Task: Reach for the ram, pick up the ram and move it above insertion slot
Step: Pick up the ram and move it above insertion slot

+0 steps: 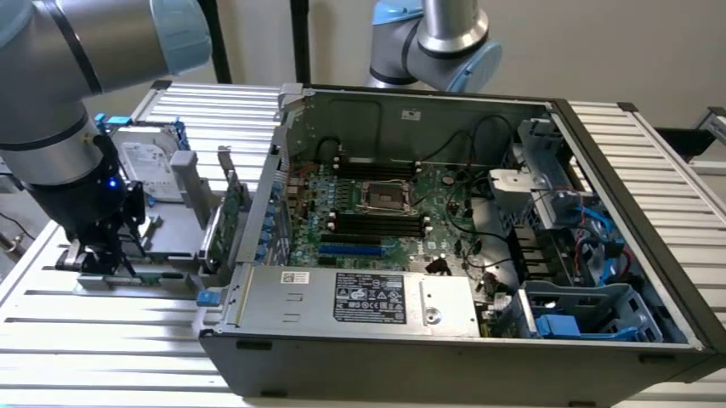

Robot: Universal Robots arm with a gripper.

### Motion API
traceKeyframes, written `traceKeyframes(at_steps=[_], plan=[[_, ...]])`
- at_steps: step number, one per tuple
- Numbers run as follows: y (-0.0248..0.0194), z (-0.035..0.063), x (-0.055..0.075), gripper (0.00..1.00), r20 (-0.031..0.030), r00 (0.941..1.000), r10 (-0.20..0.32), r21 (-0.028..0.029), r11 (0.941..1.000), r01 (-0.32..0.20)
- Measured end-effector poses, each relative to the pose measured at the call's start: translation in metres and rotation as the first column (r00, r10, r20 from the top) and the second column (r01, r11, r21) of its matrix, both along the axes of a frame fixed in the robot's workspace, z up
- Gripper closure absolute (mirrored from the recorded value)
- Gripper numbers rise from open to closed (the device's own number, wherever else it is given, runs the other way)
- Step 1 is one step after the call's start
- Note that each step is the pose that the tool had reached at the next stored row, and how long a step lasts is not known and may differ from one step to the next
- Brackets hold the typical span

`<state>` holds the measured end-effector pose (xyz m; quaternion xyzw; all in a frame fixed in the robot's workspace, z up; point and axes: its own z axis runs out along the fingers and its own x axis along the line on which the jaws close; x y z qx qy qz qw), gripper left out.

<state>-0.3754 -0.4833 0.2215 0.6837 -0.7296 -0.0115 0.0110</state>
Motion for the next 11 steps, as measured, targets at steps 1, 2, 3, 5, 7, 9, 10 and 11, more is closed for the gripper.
traceKeyframes(at_steps=[1,2,3,5,7,9,10,11], plan=[[-0.0002,-0.0013,0.000,0.64,-0.0001,1.0000,0.001,-0.0001,1.0000,-0.001],[-0.0003,-0.0025,0.000,0.64,0.0000,1.0000,0.002,-0.0001,1.0000,-0.002],[-0.0005,-0.0037,0.000,0.64,-0.0001,1.0000,0.003,-0.0003,1.0000,-0.003],[-0.0007,-0.0061,0.000,0.64,0.0000,1.0000,0.006,-0.0004,1.0000,-0.006],[-0.0007,-0.0083,0.000,0.64,0.0000,1.0000,0.009,-0.0007,1.0000,-0.009],[-0.0007,-0.0102,0.000,0.64,0.0000,0.9999,0.015,-0.0010,0.9999,-0.015],[-0.0007,-0.0111,0.000,0.64,-0.0001,0.9998,0.018,-0.0010,0.9998,-0.018],[-0.0007,-0.0119,0.000,0.64,0.0000,0.9998,0.021,-0.0010,0.9998,-0.021]])
